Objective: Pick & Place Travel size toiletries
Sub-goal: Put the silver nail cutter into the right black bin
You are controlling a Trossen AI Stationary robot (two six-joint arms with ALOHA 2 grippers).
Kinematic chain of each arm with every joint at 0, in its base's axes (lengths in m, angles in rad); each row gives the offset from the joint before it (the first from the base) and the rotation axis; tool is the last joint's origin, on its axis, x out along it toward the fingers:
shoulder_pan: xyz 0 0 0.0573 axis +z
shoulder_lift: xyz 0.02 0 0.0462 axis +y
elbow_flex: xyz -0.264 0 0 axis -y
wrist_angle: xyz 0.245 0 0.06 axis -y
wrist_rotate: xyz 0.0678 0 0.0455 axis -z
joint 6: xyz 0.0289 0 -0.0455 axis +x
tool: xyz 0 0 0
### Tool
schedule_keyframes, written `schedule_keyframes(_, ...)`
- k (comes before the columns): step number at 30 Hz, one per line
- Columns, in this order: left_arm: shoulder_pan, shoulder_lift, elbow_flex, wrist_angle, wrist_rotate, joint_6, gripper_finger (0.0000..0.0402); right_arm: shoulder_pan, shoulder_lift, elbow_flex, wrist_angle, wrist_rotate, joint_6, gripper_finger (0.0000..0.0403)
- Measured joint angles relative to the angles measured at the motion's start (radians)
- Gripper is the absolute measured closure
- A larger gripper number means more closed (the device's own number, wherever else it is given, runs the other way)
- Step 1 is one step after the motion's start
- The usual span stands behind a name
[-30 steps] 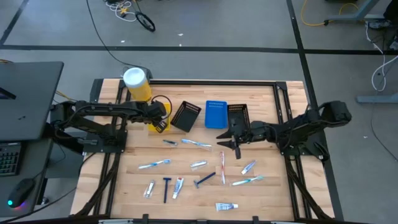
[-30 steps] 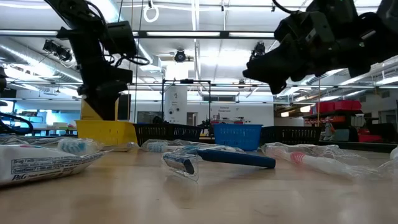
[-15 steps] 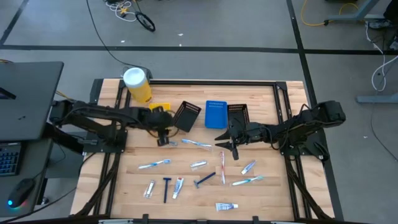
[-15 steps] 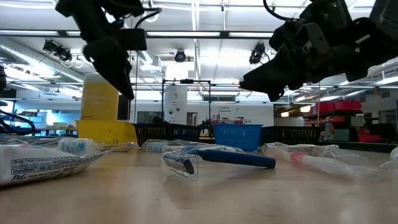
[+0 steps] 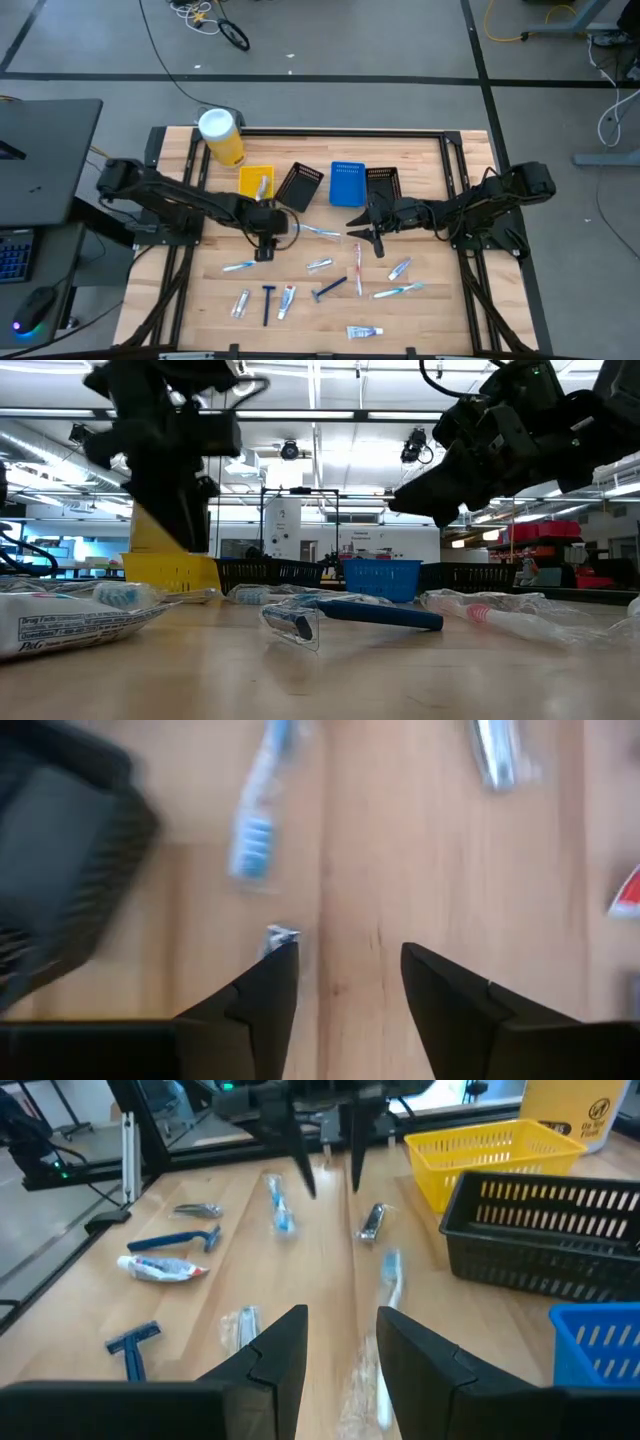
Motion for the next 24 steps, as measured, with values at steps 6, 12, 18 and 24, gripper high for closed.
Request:
schedule_keyframes(6,0.025,0.101,0.002,0.012,-0.028,0.041,0.0202,0.0,0.002,-0.001,-0.002,0.0,0.0,0.0272)
schedule_keyframes(12,0.066,0.141,0.003,0.02,-0.029,0.041,0.0203,-0.001,0.001,-0.001,0.002,0.0,-0.001,0.0272)
schedule_keyframes(18,0.074,0.141,0.002,0.015,-0.017,0.049,0.0223,-0.001,0.001,-0.001,-0.006,0.01,-0.004,0.0272)
schedule_keyframes(24,0.078,0.141,0.002,0.016,0.009,0.04,0.0294,-0.001,0.001,-0.001,-0.039,0.011,-0.03,0.0272)
